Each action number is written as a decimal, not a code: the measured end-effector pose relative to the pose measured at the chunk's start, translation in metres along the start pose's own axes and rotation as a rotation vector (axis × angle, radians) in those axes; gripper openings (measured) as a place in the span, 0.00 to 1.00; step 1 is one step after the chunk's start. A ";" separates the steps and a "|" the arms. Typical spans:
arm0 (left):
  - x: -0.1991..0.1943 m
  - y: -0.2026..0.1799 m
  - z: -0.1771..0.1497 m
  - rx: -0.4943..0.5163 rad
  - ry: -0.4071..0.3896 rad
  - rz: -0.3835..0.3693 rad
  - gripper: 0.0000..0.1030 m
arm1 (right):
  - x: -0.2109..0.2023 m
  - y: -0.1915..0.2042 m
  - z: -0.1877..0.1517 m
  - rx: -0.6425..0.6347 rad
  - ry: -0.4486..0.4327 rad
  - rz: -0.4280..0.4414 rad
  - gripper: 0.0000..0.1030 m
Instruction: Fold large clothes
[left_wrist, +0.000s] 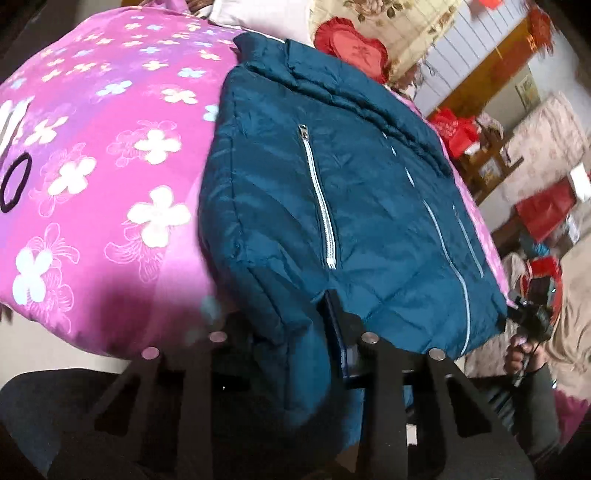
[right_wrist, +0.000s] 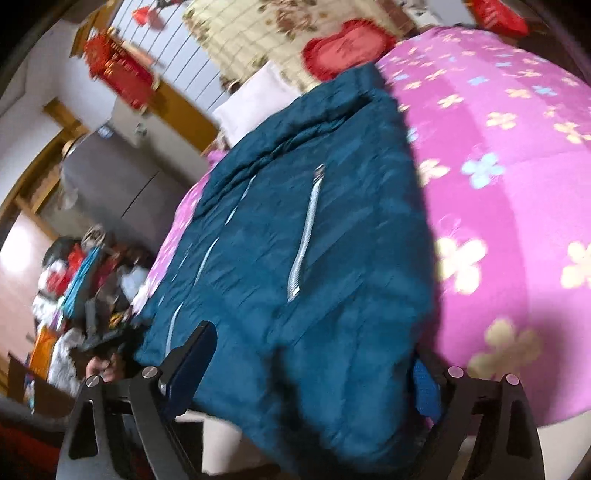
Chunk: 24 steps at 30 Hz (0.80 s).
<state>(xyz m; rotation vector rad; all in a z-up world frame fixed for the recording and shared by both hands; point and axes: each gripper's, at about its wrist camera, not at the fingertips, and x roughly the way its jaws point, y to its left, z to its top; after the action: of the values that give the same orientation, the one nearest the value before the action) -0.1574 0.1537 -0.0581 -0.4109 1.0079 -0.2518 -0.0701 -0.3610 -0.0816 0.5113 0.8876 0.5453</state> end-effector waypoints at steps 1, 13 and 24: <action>0.002 -0.004 0.000 0.021 -0.003 0.017 0.30 | 0.003 0.003 0.001 -0.005 0.003 -0.002 0.90; -0.004 -0.019 -0.014 0.129 -0.024 0.035 0.65 | 0.002 0.000 -0.010 -0.020 0.061 0.028 0.43; -0.006 -0.011 -0.013 0.081 -0.029 0.067 0.26 | 0.004 0.009 -0.011 -0.084 0.040 -0.071 0.33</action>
<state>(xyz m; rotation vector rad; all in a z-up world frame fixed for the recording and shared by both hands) -0.1721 0.1436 -0.0547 -0.3058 0.9778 -0.2251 -0.0795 -0.3497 -0.0848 0.3920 0.9135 0.5268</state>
